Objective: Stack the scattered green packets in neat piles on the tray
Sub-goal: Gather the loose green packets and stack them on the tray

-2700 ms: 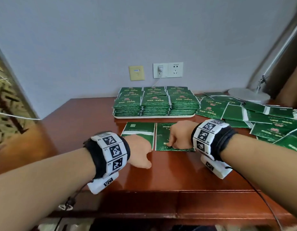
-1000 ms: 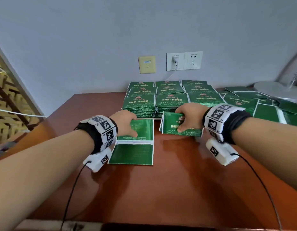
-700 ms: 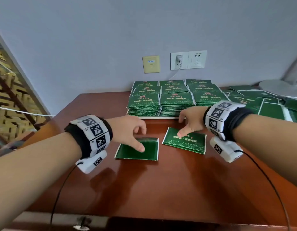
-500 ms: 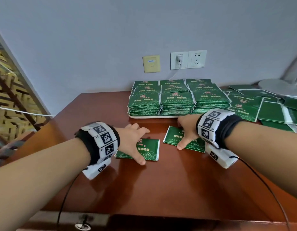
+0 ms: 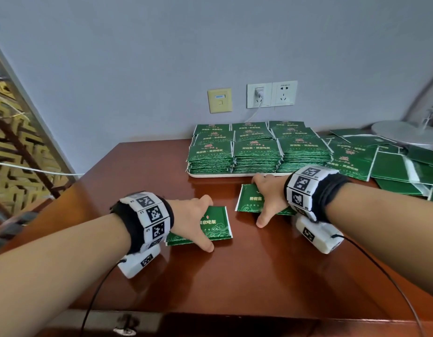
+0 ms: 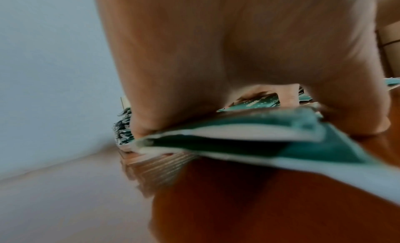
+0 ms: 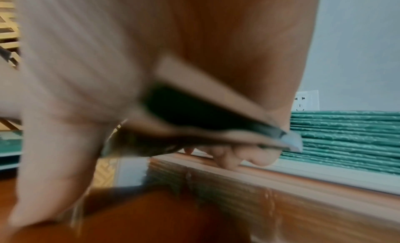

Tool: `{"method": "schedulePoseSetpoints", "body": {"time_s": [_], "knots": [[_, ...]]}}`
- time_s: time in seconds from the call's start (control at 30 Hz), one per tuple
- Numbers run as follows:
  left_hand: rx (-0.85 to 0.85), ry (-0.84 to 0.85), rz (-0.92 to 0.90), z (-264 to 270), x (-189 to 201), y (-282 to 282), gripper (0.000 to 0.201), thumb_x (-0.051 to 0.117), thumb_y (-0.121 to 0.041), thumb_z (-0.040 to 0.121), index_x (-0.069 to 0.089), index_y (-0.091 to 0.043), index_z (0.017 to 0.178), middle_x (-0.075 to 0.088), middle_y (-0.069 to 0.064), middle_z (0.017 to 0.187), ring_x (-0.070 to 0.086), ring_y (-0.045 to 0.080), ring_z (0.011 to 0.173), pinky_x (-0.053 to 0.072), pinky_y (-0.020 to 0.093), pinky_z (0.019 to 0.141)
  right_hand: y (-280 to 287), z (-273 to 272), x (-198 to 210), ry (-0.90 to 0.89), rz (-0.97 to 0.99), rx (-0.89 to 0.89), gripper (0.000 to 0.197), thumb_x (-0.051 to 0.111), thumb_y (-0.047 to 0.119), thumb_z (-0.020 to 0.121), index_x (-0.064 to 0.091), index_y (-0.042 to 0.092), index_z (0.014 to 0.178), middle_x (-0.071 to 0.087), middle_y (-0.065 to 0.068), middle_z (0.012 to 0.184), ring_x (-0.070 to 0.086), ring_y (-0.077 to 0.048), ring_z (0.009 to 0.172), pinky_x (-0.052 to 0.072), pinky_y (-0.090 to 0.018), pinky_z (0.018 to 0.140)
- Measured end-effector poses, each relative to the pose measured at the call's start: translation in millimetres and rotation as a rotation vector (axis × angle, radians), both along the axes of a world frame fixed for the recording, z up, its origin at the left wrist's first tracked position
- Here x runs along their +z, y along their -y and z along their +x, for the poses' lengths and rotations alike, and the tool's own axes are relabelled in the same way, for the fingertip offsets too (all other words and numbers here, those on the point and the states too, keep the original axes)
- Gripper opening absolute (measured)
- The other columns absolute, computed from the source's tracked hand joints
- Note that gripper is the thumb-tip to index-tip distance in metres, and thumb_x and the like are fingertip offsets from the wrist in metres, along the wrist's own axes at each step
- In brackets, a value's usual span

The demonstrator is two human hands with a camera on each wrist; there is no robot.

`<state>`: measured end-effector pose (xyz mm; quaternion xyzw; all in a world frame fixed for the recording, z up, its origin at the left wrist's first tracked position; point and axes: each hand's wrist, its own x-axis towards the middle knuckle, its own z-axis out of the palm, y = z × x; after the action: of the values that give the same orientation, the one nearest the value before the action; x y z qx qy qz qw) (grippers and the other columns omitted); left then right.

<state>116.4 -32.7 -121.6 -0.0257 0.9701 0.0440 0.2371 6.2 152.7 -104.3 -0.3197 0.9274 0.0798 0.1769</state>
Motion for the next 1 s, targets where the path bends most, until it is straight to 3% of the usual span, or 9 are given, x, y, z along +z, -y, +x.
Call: {"method": "schedulePoseSetpoints", "body": {"time_s": [0.13, 0.27, 0.33, 0.43, 0.6, 0.73, 0.87, 1.0], "knots": [[-0.011, -0.063, -0.021, -3, 14, 1, 0.089, 0.078, -0.058, 0.061, 0.025, -0.028, 0.126, 0.049, -0.007, 0.108, 0.058, 0.014, 0.089, 0.052, 0.040, 0.084, 0, -1, 9, -0.018, -0.103, 0.010, 0.099, 0.083, 0.049, 0.061, 0.026, 0.015, 0.134, 0.045, -0.006, 0.121, 0.054, -0.024, 0.104, 0.050, -0.038, 0.084], [-0.020, -0.167, -0.023, -16, 37, 1, 0.086, 0.077, -0.052, 0.069, 0.026, -0.024, 0.132, 0.048, -0.005, 0.106, 0.055, 0.013, 0.085, 0.049, 0.036, 0.078, 0, -10, 25, -0.035, -0.188, 0.029, 0.100, 0.082, 0.047, 0.065, 0.023, 0.017, 0.140, 0.042, -0.005, 0.125, 0.052, -0.024, 0.107, 0.049, -0.039, 0.089], [-0.027, -0.220, -0.026, -28, 51, 4, 0.094, 0.077, -0.050, 0.072, 0.021, -0.019, 0.141, 0.049, 0.000, 0.121, 0.056, 0.018, 0.099, 0.048, 0.037, 0.088, 0, -17, 35, -0.045, -0.224, 0.046, 0.101, 0.082, 0.044, 0.066, 0.022, 0.017, 0.143, 0.042, -0.005, 0.129, 0.052, -0.025, 0.111, 0.047, -0.039, 0.093], [-0.010, -0.299, -0.008, -51, 72, 12, 0.103, 0.077, -0.048, 0.073, 0.013, -0.018, 0.148, 0.036, 0.005, 0.144, 0.045, 0.020, 0.124, 0.041, 0.033, 0.101, 4, -31, 50, -0.086, -0.266, 0.056, 0.100, 0.083, 0.042, 0.066, 0.025, 0.016, 0.144, 0.045, -0.005, 0.130, 0.052, -0.025, 0.114, 0.047, -0.038, 0.094], [-0.011, -0.367, -0.029, -99, 97, 27, 0.100, 0.079, -0.044, 0.073, 0.018, -0.016, 0.147, 0.043, 0.008, 0.140, 0.048, 0.023, 0.119, 0.042, 0.035, 0.100, 12, -67, 73, -0.194, -0.273, 0.036, 0.095, 0.083, 0.040, 0.064, 0.031, 0.012, 0.138, 0.053, -0.007, 0.124, 0.056, -0.026, 0.108, 0.049, -0.041, 0.093], [0.017, -0.378, 0.001, -144, 111, 45, 0.098, 0.081, -0.043, 0.070, 0.022, -0.017, 0.144, 0.050, 0.007, 0.133, 0.053, 0.022, 0.112, 0.045, 0.037, 0.098, 20, -102, 92, -0.198, -0.268, 0.008, 0.087, 0.081, 0.033, 0.070, 0.031, 0.012, 0.138, 0.054, -0.007, 0.123, 0.055, -0.024, 0.107, 0.045, -0.032, 0.087], [0.058, -0.393, -0.007, -192, 118, 67, 0.097, 0.081, -0.040, 0.071, 0.022, -0.018, 0.145, 0.051, 0.008, 0.134, 0.053, 0.023, 0.113, 0.043, 0.030, 0.093, 35, -143, 109, -0.201, -0.213, 0.002, 0.085, 0.080, 0.031, 0.074, 0.031, 0.014, 0.141, 0.054, -0.007, 0.126, 0.055, -0.024, 0.110, 0.044, -0.032, 0.087], [0.080, -0.337, -0.038, -236, 115, 84, 0.100, 0.080, -0.040, 0.072, 0.018, -0.021, 0.148, 0.044, 0.007, 0.143, 0.047, 0.024, 0.124, 0.038, 0.036, 0.104, 57, -185, 109, -0.211, -0.136, 0.030, 0.089, 0.079, 0.038, 0.073, 0.029, 0.014, 0.144, 0.051, -0.007, 0.133, 0.053, -0.024, 0.116, 0.043, -0.032, 0.091]]}}
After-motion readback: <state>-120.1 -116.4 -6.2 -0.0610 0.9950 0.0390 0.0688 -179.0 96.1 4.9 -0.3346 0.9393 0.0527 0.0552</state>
